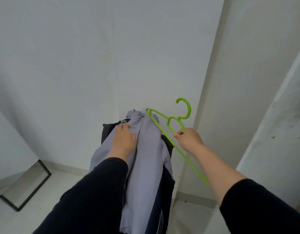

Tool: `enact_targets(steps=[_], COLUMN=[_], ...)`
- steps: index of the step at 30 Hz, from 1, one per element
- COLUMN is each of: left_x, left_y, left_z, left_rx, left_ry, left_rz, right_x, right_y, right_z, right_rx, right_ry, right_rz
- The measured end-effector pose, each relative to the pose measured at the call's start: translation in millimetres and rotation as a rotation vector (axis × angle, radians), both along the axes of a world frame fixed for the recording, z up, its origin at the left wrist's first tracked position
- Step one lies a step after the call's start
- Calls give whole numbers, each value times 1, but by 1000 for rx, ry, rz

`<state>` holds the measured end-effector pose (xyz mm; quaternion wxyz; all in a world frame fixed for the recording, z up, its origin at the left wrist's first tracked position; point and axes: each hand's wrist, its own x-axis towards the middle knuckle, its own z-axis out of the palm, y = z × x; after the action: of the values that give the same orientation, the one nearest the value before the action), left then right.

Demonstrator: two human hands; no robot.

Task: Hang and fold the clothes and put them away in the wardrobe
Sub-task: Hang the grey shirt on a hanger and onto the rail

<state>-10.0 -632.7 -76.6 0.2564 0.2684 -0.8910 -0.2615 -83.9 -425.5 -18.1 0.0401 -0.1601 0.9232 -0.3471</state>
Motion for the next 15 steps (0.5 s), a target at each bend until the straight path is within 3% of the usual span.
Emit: enact_targets(steps=[4,11,15], left_x=[-35,-70,-67], left_y=[-32,-50,-59], left_z=[-11,-11,-10], left_rx=[137,75,113], left_ry=[-49,-297,-265], left_rz=[22,109,173], right_x=[-18,-27,-31], right_y=[-34,-55,-56], right_z=[-16,-47,-46], right_rx=[-13,26,-12], right_ry=[-35,-128,-151], right_rz=[-35,-76,-107])
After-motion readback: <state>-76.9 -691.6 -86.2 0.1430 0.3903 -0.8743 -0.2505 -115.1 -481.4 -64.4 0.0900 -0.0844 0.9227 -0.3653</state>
